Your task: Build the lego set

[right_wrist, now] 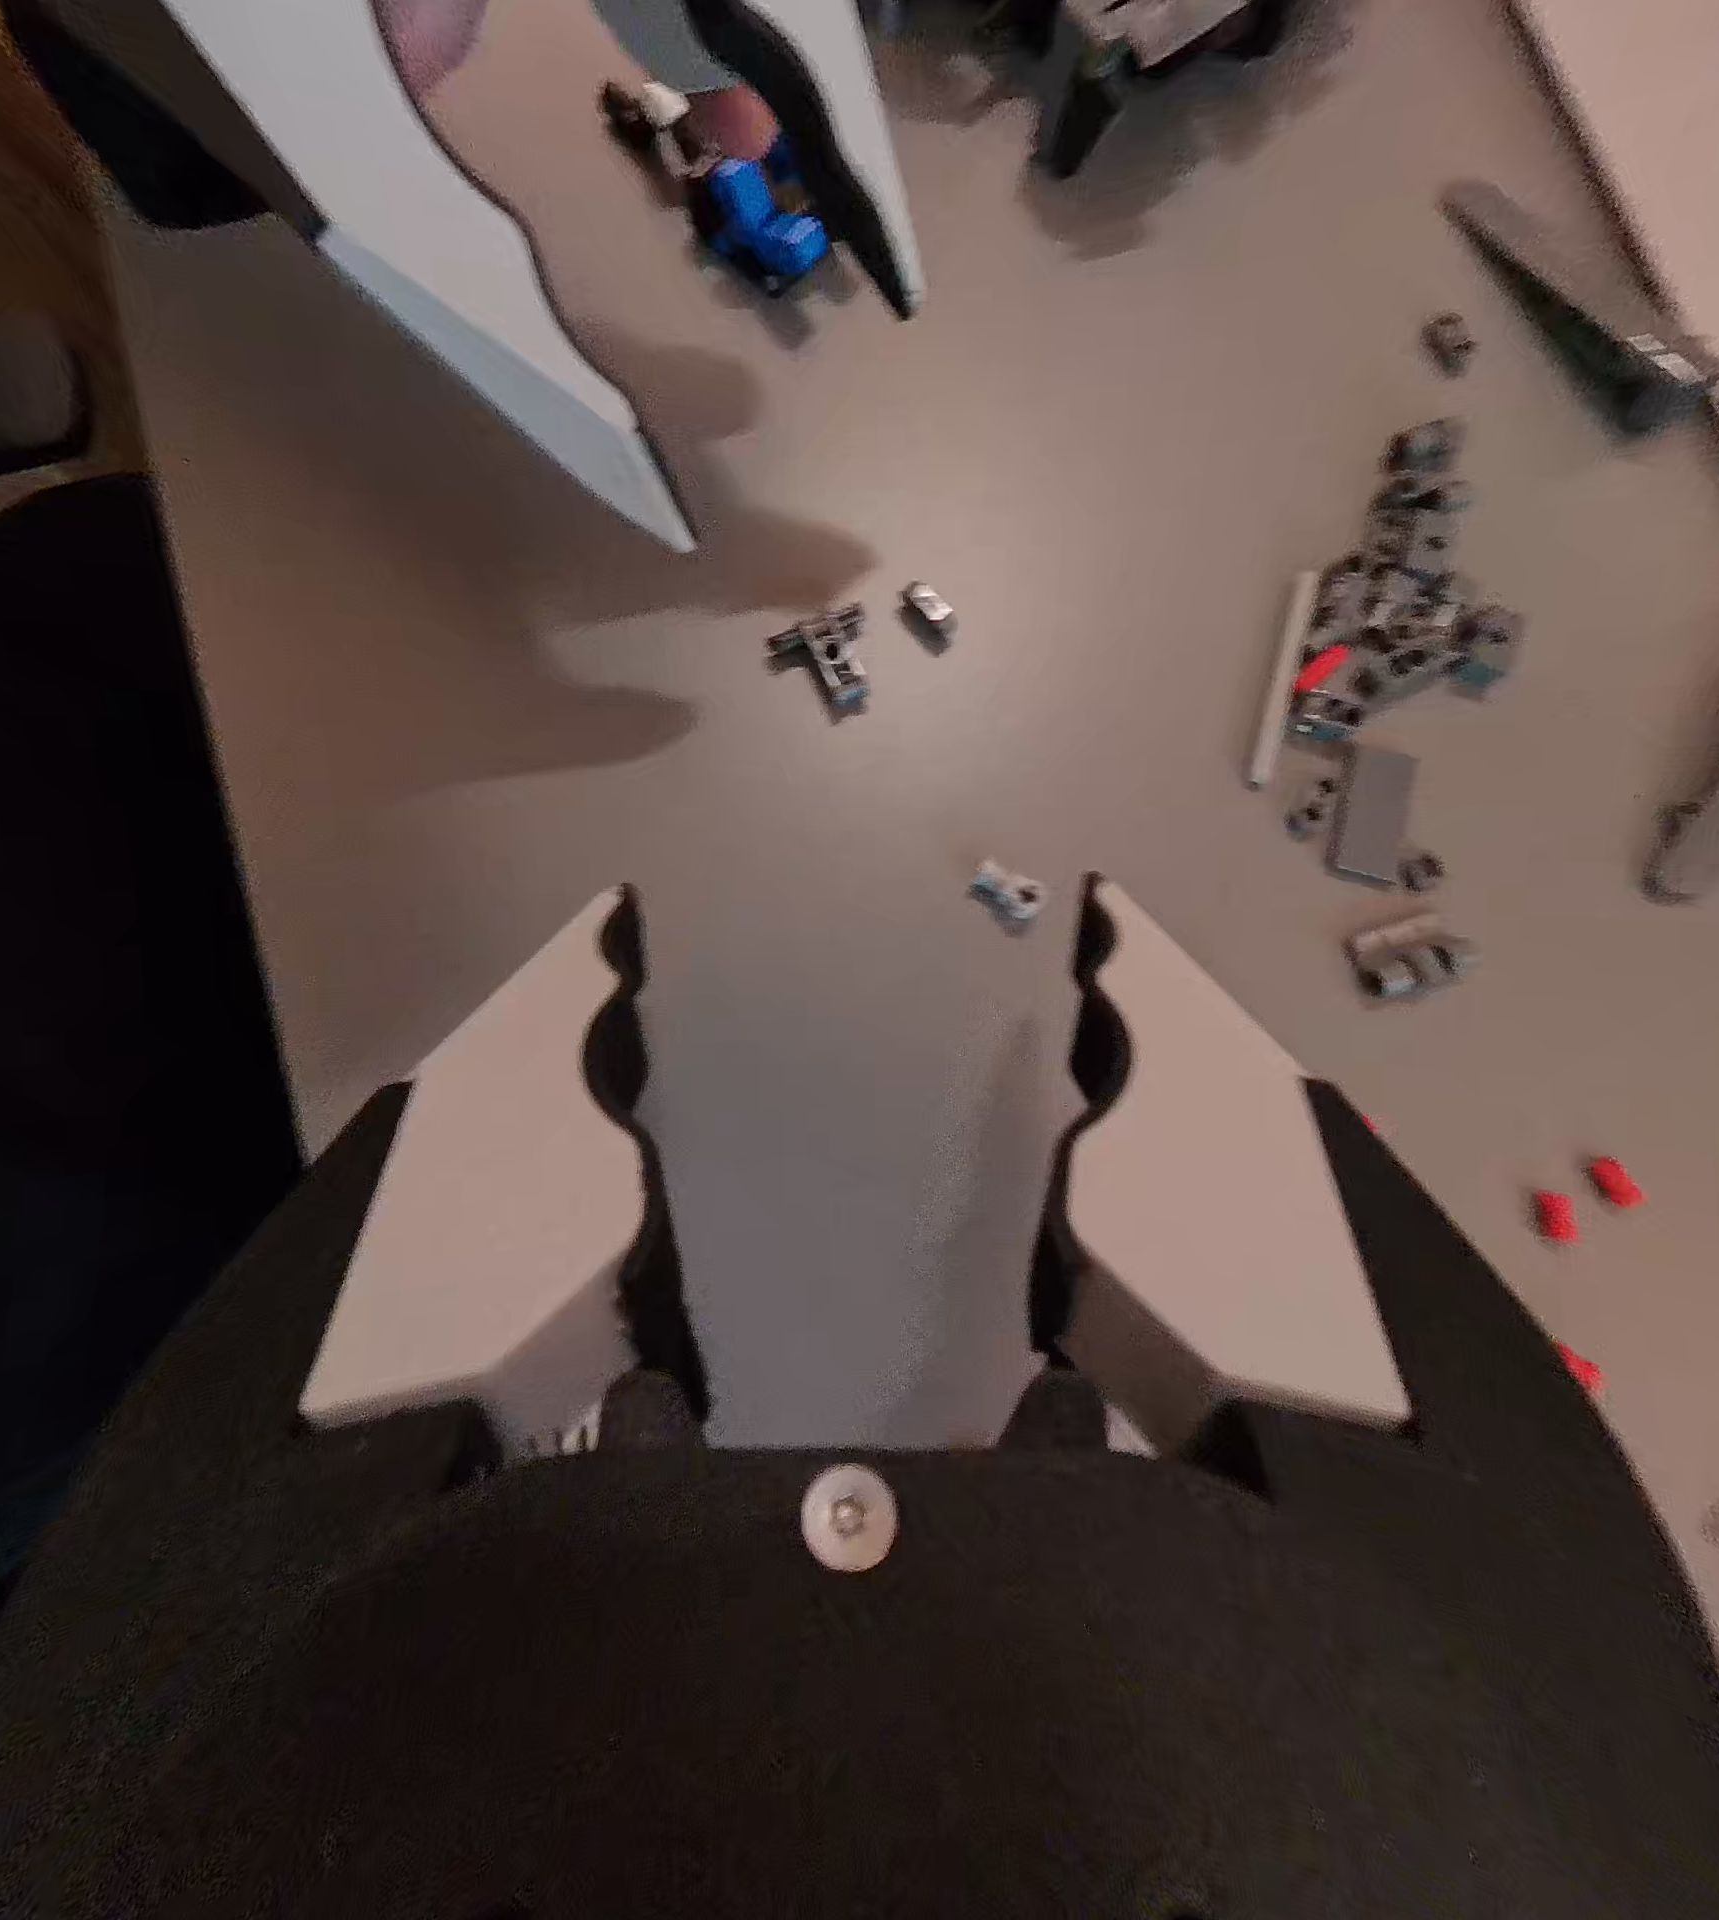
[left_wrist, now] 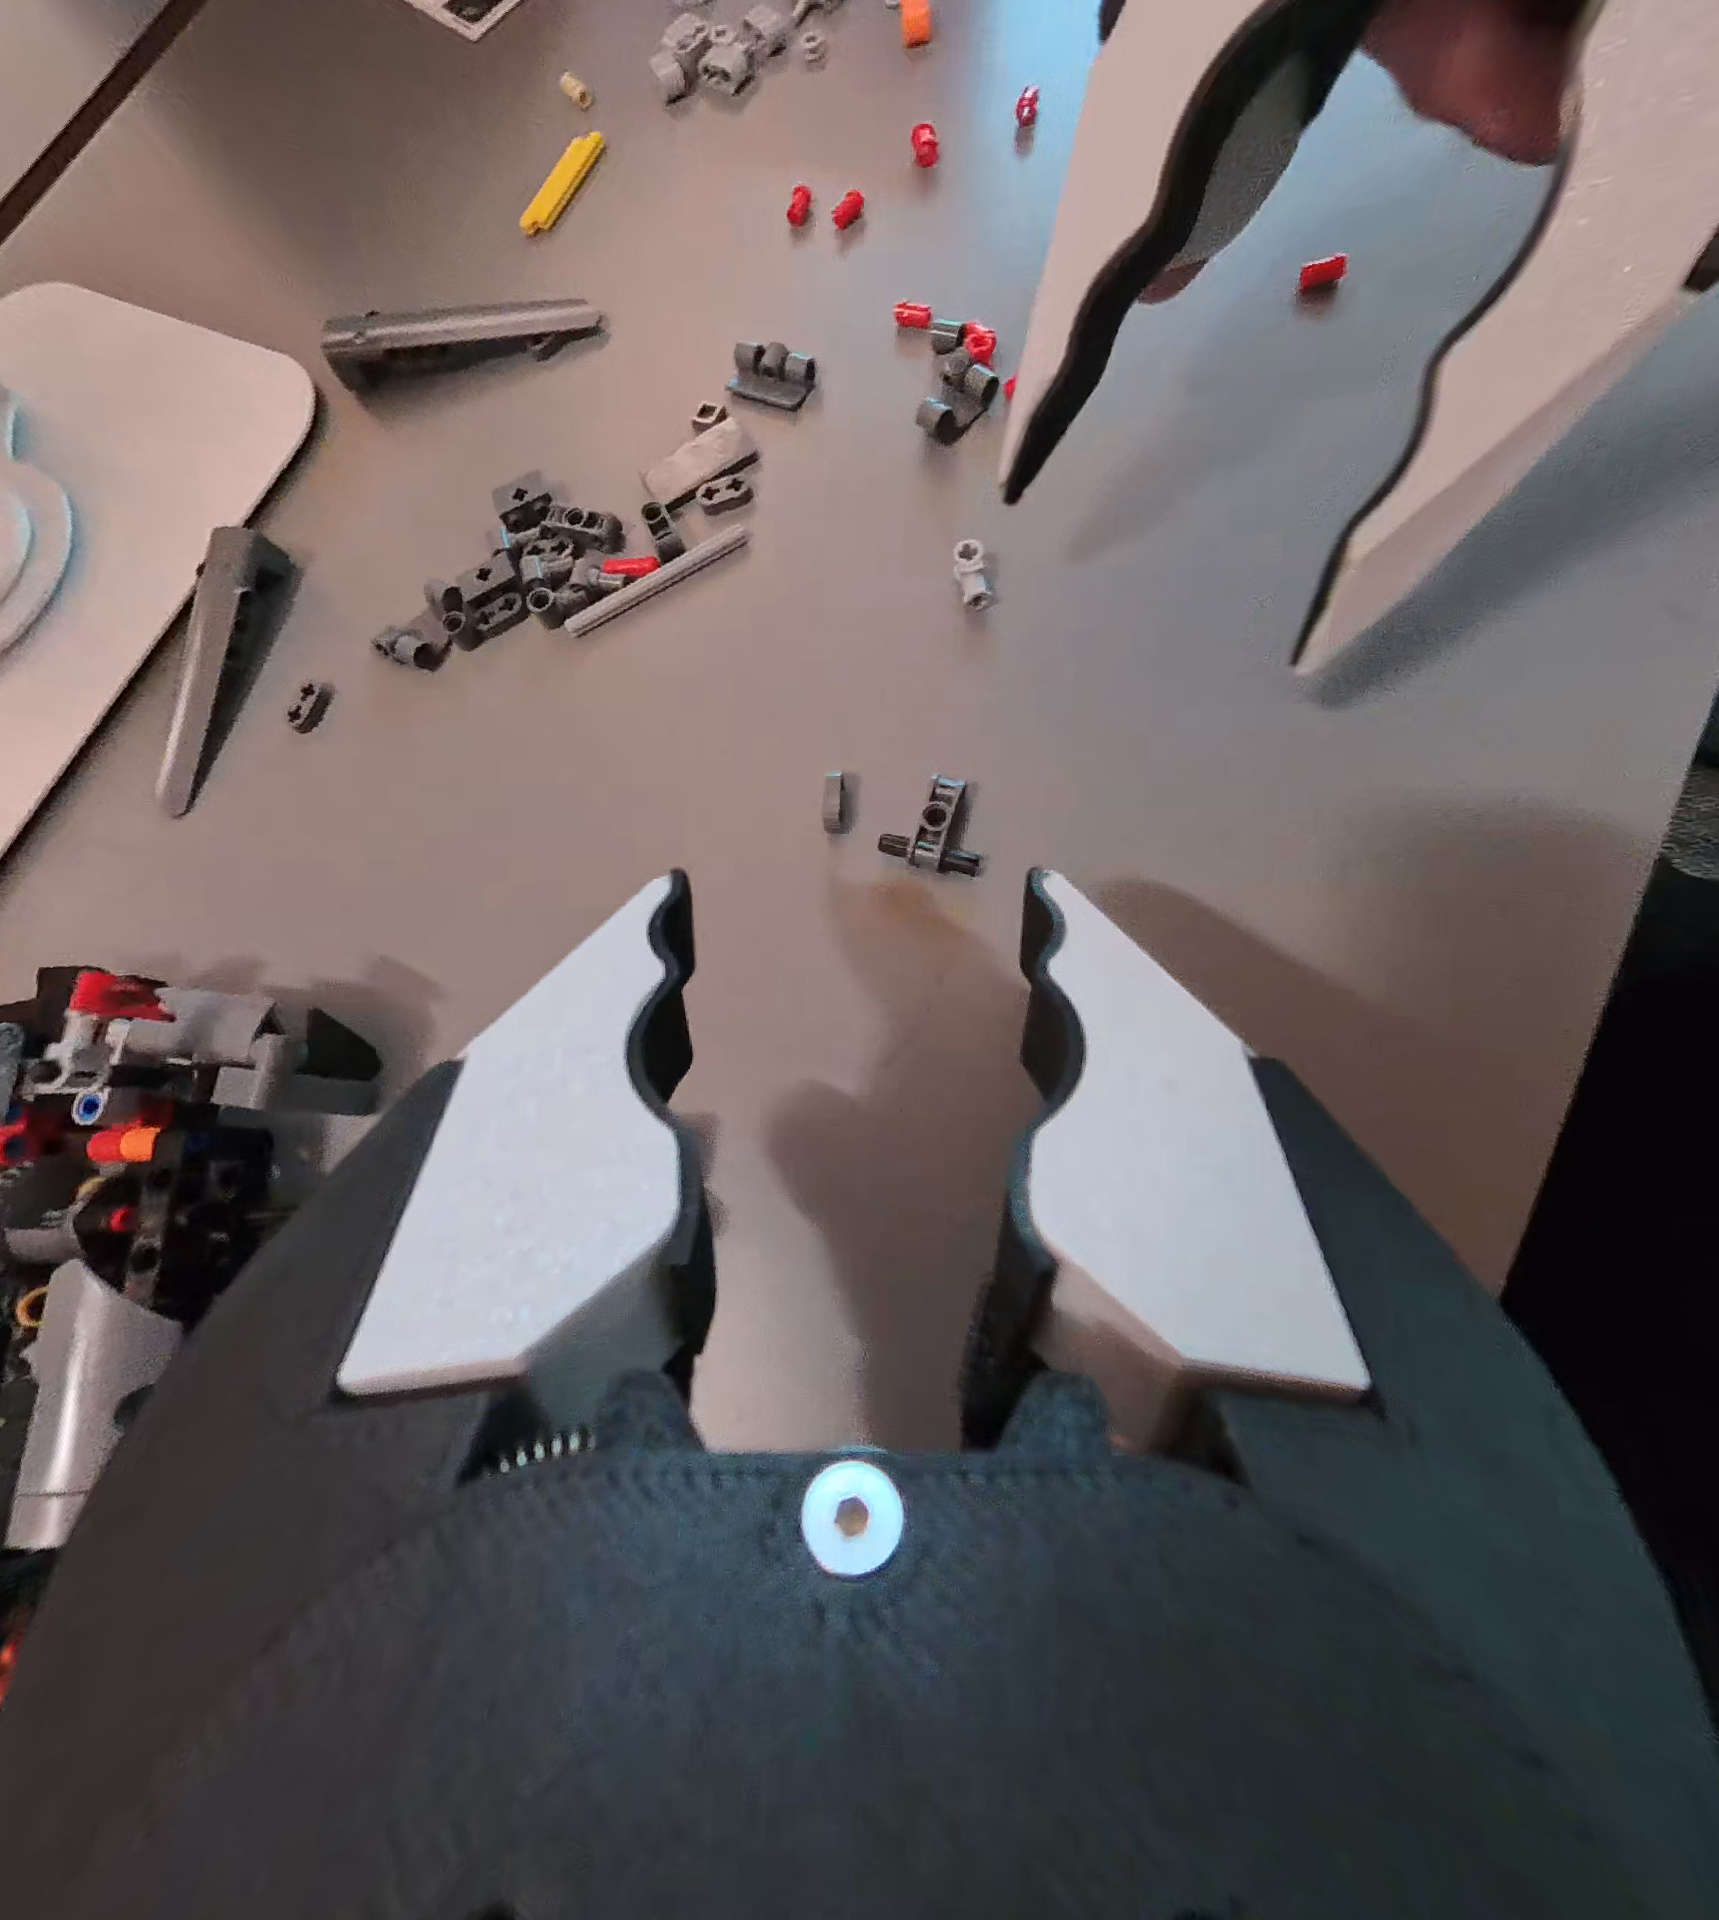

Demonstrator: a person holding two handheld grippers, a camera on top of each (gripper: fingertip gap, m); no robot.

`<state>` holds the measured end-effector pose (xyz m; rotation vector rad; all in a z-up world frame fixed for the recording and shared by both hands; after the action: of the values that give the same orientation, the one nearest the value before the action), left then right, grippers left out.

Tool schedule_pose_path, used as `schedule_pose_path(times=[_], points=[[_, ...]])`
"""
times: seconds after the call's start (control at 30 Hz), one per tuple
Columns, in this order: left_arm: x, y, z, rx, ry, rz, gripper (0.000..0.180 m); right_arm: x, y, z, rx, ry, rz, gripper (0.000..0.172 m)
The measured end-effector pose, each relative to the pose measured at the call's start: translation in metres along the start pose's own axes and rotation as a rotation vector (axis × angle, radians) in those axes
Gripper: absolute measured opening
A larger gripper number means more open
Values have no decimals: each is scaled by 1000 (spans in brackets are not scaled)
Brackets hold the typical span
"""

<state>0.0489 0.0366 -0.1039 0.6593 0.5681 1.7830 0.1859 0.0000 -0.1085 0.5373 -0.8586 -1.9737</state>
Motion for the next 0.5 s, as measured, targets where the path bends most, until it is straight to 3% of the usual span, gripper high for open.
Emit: schedule_pose_path(times=[0.03, 0.07, 0.13, 0.23, 0.37, 0.4, 0.5], points=[[1, -1, 1, 1, -1, 14, 60, -5, 0, -2, -11, -2, -44, 91], [1, -2, 1, 6, 4, 16, 57, -10, 1, -5, -13, -15, -74, 91], [7, -6, -2, 22, 3, 47, 53, -14, 0, -10, -16, -58, -87, 108], [13, -13, -8, 61, 28, 93, 37, -16, -8, -18, -8, -74, -110, 110], [3, -20, -10, 49, 100, 42, 42, -20, -19, -23, -31, -107, -172, 111], [2, -21, -9, 39, 104, 50, 44, -23, -18, -23, -43, -112, -204, 106], [5, -20, -6, 15, 116, 103, 40, -25, -20, -24, -60, -155, -211, 111]])
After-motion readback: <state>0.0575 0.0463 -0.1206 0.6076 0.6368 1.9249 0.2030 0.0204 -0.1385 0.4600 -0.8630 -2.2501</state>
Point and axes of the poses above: each gripper's, where its closed fingertips meet, y back along the fingers, z out of its top, x = y × z across the jaws, the point moved 5 cm from there along y, back along the fingers
